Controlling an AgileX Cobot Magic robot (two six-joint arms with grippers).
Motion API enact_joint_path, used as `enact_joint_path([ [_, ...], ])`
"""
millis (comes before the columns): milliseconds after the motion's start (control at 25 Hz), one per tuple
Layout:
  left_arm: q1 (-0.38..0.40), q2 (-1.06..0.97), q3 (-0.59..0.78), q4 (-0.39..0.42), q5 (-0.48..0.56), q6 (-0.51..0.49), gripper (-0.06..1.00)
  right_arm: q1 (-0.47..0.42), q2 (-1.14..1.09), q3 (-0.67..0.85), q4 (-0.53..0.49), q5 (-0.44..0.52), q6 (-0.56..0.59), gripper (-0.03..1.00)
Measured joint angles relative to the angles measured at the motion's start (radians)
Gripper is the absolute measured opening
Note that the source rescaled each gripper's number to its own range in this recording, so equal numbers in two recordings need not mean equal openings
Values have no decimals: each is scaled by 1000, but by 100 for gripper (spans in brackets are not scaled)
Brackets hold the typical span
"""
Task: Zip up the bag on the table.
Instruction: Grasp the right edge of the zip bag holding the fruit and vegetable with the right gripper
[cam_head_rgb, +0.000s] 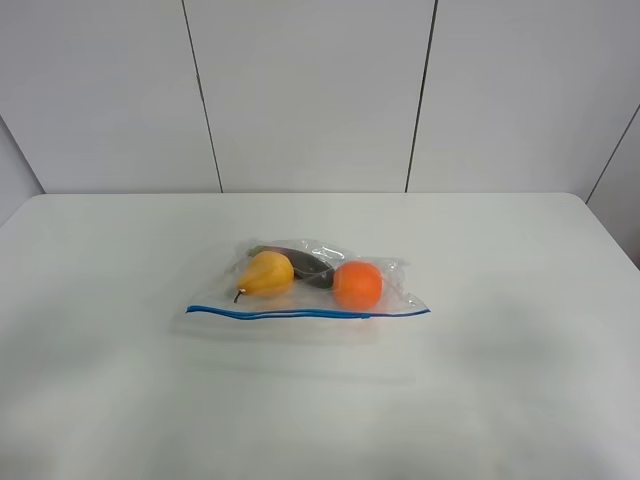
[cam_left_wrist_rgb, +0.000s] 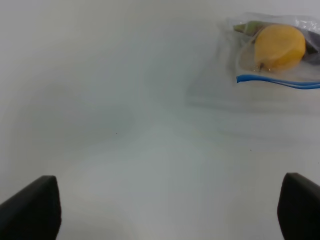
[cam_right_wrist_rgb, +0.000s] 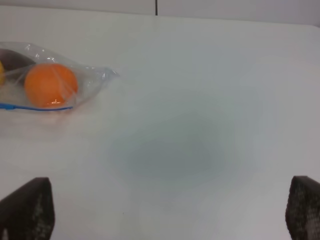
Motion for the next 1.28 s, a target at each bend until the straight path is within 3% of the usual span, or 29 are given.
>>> enact_joint_path([
  [320, 0, 0, 0, 0, 0, 0, 100, 0, 20, -27, 3, 0, 3, 100],
  [560, 0, 0, 0, 0, 0, 0, 100, 0, 389, -226, 54, -12, 40, 100],
  [920, 0, 0, 0, 0, 0, 0, 100, 0, 1083, -505, 317, -13, 51, 100],
  [1280, 0, 0, 0, 0, 0, 0, 100, 0, 1566, -547, 582, 20, -72, 100],
])
